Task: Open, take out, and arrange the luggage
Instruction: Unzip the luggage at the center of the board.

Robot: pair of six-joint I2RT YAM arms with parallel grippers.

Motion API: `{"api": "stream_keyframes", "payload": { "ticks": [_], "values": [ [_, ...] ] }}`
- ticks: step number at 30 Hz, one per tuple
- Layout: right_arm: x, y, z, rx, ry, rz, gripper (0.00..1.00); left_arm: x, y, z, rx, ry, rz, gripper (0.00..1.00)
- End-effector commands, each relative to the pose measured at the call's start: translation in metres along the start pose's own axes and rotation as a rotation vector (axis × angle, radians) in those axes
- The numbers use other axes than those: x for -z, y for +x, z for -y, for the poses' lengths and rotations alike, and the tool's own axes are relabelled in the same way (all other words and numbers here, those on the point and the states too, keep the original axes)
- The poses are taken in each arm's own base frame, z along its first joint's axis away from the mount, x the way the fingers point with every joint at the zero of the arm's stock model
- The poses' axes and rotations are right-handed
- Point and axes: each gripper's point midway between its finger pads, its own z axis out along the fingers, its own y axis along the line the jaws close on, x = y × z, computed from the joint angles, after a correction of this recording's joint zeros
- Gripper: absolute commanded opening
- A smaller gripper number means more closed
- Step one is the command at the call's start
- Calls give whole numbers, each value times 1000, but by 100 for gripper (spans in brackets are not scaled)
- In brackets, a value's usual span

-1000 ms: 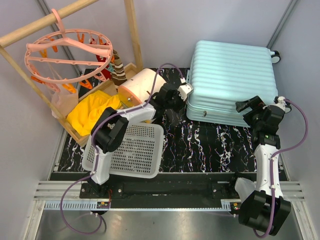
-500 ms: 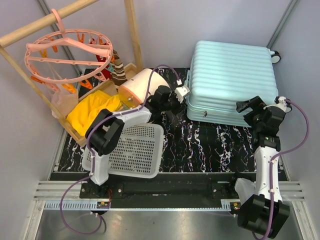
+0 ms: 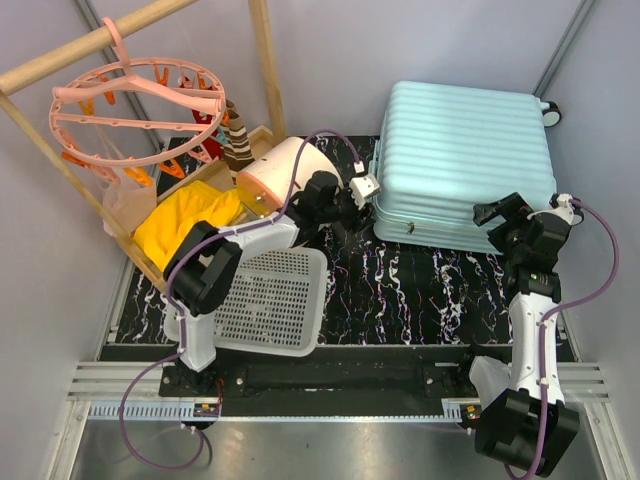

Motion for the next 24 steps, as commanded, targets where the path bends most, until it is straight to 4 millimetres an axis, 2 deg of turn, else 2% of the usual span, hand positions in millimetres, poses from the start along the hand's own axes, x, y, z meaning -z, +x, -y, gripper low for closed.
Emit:
{"api": "stream_keyframes", "payload": {
  "ticks": [1, 3, 5, 8, 14, 15, 18, 21, 24],
  "values": [
    [4, -14, -8, 19, -21, 46, 100, -8, -37, -22, -61, -39, 92, 53],
    [4, -14, -8, 20, -22, 47, 100, -13, -31, -24, -55, -35, 76, 51],
    [4, -14, -8, 18, -23, 46, 99, -15, -37, -26, -60, -33, 83, 48],
    [4, -13, -8, 19, -21, 44, 100, -19, -34, -27, -64, -28, 73, 44],
    [4, -13, -7, 21, -21, 44, 100, -19, -24, -15, -78, 35, 59, 40],
    [4, -13, -8, 21, -23, 44, 100, -21, -19, -10, -71, 57, 42, 37],
    [4, -14, -9, 21, -28, 46, 100, -22, -19, -9, -82, 80, 40, 34],
    [5, -15, -10, 22, -30, 53, 100, -23, -15, -9, -83, 80, 33, 23],
    [6, -15, -10, 21, -30, 54, 100, -23, -16, -11, -91, 75, 30, 20]
  ]
}}
